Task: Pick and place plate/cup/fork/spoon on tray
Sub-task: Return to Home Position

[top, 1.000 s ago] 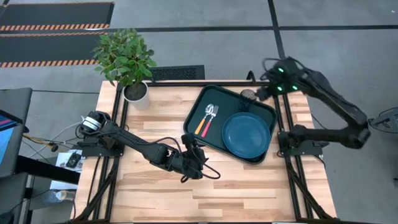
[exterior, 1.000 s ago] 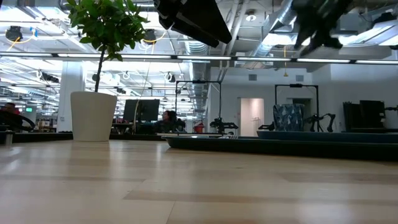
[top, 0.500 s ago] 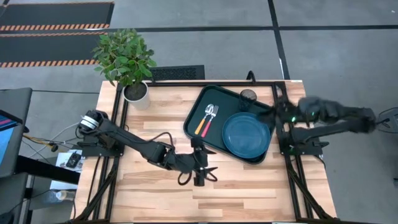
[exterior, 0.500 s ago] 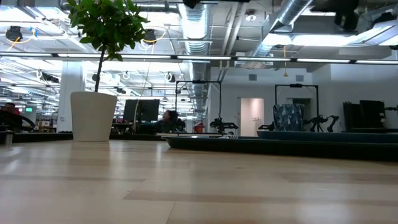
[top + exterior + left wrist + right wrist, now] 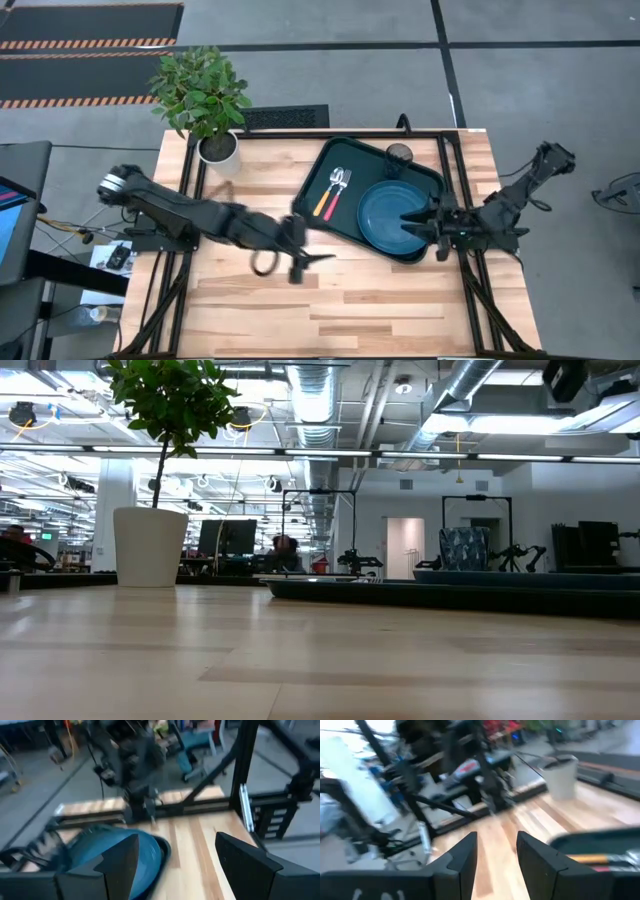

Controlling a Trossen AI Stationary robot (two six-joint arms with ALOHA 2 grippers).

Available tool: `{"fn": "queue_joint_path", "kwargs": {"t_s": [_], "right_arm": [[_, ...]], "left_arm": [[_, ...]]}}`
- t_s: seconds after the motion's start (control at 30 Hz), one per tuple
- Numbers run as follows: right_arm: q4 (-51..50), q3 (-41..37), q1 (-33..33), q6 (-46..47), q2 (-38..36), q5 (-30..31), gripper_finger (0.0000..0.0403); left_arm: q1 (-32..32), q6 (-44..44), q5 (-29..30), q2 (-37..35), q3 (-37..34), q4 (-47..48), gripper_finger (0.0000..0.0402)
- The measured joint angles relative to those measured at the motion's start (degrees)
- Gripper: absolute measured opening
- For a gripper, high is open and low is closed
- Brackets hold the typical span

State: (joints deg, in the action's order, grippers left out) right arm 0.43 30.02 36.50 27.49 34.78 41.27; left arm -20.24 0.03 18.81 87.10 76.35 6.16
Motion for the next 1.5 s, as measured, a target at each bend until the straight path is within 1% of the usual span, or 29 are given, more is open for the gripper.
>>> {"fn": "queue_joint_path", "kwargs": {"t_s": [0.07, 0.13, 0.2, 0.3, 0.37, 0.43, 0.5, 0.57, 0.67, 0.73, 0.8, 0.87, 0.93, 1.07, 1.13, 1.2, 1.33, 1.43, 1.47, 1.5], "right_arm": [[1.58, 0.06, 1.07, -2.30, -0.64, 0.07, 0.0162], [1.86, 0.06, 1.52, -4.36, -1.79, -0.20, 0.0161], [1.93, 0.04, 1.66, -5.47, -3.34, -1.00, 0.0160], [1.03, 0.04, 1.18, -6.91, -5.78, -1.74, 0.0159], [1.43, -0.13, 0.53, -7.94, -6.56, -2.11, 0.0161], [3.98, -1.28, -0.44, -9.67, -6.77, -2.44, 0.0162], [6.44, -3.19, -1.89, -11.47, -6.74, -5.19, 0.0162], [10.26, -5.30, -3.85, -13.19, -6.70, -10.72, 0.0161], [19.38, -8.99, -7.51, -15.84, -6.73, -20.59, 0.0159], [22.18, -10.59, -10.25, -16.89, -6.80, -24.28, 0.0159], [18.51, -10.67, -13.36, -16.91, -8.32, -24.62, 0.0161], [13.38, -9.76, -16.47, -16.24, -12.52, -24.62, 0.0162], [11.07, -8.63, -18.78, -15.72, -17.44, -24.74, 0.0162], [3.96, -10.02, -20.24, -14.43, -25.65, -25.08, 0.0159], [4.36, -13.10, -19.94, -13.75, -28.39, -25.11, 0.0159], [4.44, -16.82, -19.55, -12.28, -30.87, -24.94, 0.0159], [6.56, -24.71, -19.77, -9.17, -34.69, -21.46, 0.0159], [9.12, -27.83, -20.33, -9.34, -34.64, -21.52, 0.0160], [9.46, -28.30, -20.52, -9.34, -34.60, -21.50, 0.0161], [9.69, -28.95, -20.76, -9.33, -34.68, -21.44, 0.0161]], "left_arm": [[0.39, 0.43, 0.09, -4.98, -3.15, -0.82, 0.0254], [0.89, 0.07, 0.10, -10.75, -8.94, -5.36, 0.0254], [1.25, -1.30, 1.24, -17.42, -17.05, -11.51, 0.0254], [1.84, -5.15, 4.58, -27.04, -30.30, -22.12, 0.0254], [2.30, -8.50, 5.26, -32.23, -38.35, -28.30, 0.0254], [2.62, -11.06, 5.46, -36.22, -45.07, -33.46, 0.0254], [2.62, -12.90, 5.45, -39.46, -50.46, -37.11, 0.0254], [2.61, -13.20, 4.57, -41.61, -54.67, -40.10, 0.0254], [2.61, -12.81, 0.85, -43.68, -58.40, -42.94, 0.0254], [2.61, -12.84, -0.30, -44.82, -59.89, -43.55, 0.0254], [2.68, -12.79, -0.13, -45.79, -59.99, -42.47, 0.0254], [3.20, -12.53, -0.27, -47.37, -60.01, -42.53, 0.0254], [3.83, -11.96, -0.69, -49.12, -59.97, -41.85, 0.0254], [4.30, -11.44, -0.61, -51.69, -59.97, -36.68, 0.0254], [4.30, -11.05, -0.17, -51.79, -60.18, -35.57, 0.0254], [4.31, -10.43, -0.16, -51.92, -61.58, -36.89, 0.0254], [4.34, -12.29, 0.08, -51.83, -69.08, -45.97, 0.0254], [4.34, -14.58, 0.89, -51.98, -75.74, -53.71, 0.0254], [4.36, -15.32, 2.14, -51.81, -75.63, -53.41, 0.0254], [4.38, -15.54, 3.39, -52.14, -75.45, -50.72, 0.0254]]}}
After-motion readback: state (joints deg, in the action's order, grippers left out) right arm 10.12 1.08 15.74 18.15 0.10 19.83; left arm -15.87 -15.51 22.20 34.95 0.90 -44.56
